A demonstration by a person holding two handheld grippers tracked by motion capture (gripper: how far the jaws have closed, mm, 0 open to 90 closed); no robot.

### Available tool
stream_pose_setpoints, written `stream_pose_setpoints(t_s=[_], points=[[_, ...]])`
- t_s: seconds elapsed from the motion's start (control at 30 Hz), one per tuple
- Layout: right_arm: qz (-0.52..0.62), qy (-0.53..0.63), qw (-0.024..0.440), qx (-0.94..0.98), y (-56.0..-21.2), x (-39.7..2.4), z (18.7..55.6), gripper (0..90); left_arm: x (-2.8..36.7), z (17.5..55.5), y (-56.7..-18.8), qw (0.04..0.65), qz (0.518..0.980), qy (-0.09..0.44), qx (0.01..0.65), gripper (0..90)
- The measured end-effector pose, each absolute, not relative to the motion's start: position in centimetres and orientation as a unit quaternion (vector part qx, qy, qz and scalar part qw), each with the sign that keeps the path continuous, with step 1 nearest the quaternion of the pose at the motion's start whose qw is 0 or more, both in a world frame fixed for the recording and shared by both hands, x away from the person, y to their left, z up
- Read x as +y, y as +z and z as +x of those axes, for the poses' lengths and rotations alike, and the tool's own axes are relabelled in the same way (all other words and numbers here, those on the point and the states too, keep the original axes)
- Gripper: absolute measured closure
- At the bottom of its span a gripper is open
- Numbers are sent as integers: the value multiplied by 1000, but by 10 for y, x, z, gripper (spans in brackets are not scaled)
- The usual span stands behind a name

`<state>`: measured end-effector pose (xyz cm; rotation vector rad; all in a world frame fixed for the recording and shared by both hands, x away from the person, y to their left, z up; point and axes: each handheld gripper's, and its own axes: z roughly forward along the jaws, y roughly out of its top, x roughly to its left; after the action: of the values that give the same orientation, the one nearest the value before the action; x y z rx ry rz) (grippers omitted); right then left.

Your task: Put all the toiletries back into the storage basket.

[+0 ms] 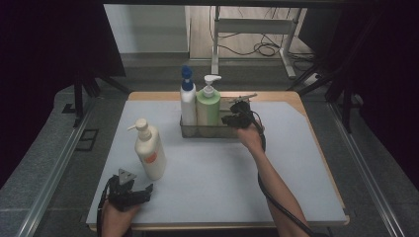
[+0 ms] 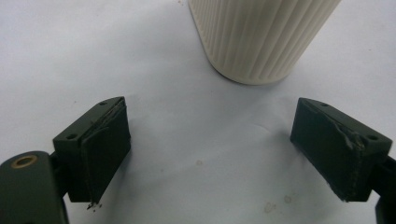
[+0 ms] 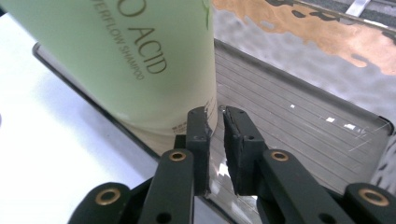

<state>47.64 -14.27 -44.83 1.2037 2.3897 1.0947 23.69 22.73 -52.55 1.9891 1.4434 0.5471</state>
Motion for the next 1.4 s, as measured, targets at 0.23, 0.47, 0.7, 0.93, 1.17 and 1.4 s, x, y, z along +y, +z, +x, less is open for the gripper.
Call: stream_pose_setpoints(t_s=[0.23,0.47,0.7,0.93,1.17,1.4], points=[[399,379,130,825,-444,-148,468,600,227,237,-525,306,752,207,545,117],[386,387,132,827,-438,-155,457,454,227,237,-526,308,751,206,546,118],[358,381,128,843,-431,-157,443,370,227,237,-526,309,751,206,547,120],[339,378,134,851,-425,-156,430,282,228,237,-526,309,751,205,547,121],[327,375,138,856,-425,-158,418,195,227,237,-526,309,750,206,547,121],[328,382,136,853,-425,-168,407,132,227,237,-526,308,750,207,547,120]])
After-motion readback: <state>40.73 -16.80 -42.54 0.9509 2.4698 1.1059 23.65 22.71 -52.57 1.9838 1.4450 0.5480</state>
